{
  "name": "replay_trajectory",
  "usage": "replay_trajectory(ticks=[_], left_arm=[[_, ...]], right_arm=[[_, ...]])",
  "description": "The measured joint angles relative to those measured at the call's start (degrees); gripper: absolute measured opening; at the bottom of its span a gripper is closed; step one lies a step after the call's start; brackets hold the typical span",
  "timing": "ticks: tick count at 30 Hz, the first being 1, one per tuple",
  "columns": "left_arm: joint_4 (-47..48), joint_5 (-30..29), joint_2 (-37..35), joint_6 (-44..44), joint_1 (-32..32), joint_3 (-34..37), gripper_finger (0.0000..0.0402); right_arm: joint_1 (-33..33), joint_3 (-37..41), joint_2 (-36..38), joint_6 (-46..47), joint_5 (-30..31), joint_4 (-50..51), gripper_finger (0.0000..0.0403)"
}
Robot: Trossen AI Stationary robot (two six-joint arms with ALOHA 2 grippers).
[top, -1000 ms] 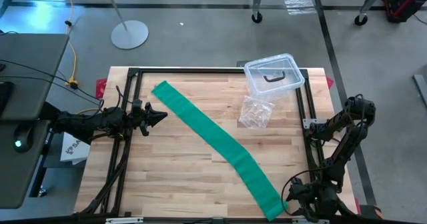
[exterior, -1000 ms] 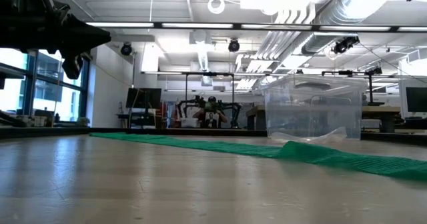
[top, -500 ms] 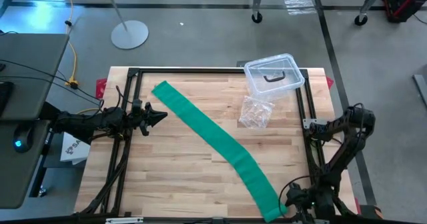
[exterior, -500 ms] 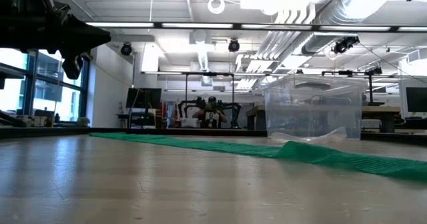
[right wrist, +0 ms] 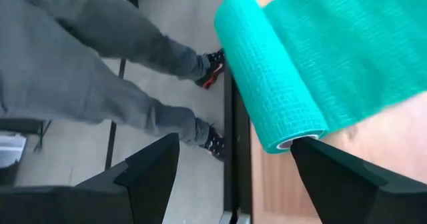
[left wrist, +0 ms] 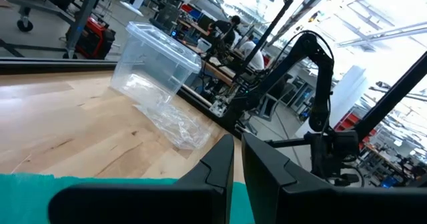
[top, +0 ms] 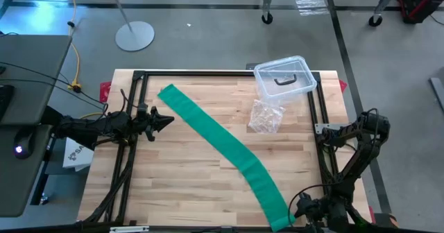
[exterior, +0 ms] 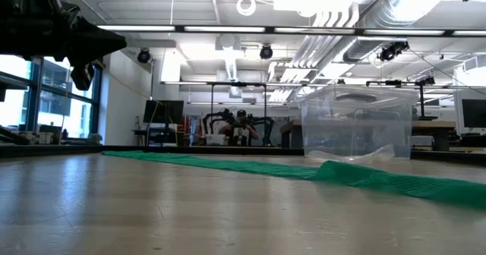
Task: Roll bandage
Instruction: Roll the green bandage
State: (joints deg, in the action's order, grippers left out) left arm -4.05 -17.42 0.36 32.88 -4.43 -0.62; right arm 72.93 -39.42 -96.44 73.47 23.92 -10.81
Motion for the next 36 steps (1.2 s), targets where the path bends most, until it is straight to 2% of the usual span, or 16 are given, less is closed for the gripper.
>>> replay_trajectory(ticks=[9,17,23,26,29,36], left_arm=[[0.00,0.02,0.00,-0.09,-0.02,0.00,0.0028],[0.00,0.05,0.00,-0.09,0.00,0.00,0.0028],[-0.03,0.11,0.00,-0.09,0.00,0.00,0.0028],[-0.02,0.12,0.00,-0.09,-0.02,0.00,0.0028],[-0.02,0.10,0.00,-0.09,-0.02,0.00,0.0028],[-0.03,0.11,0.00,-0.09,0.00,0.00,0.0028]], right_arm=[[-5.44,0.00,0.01,-0.47,0.04,-0.66,0.0286],[-10.25,0.00,-1.37,-4.97,-0.59,-1.27,0.0285],[-13.94,0.04,-5.44,-8.03,-5.51,-11.32,0.0262],[-14.95,0.04,-6.40,-7.96,-6.19,-12.68,0.0246],[-15.39,0.04,-6.65,-8.40,-5.45,-12.71,0.0232],[-16.72,0.04,-7.08,-9.62,0.60,-11.70,0.0198]])
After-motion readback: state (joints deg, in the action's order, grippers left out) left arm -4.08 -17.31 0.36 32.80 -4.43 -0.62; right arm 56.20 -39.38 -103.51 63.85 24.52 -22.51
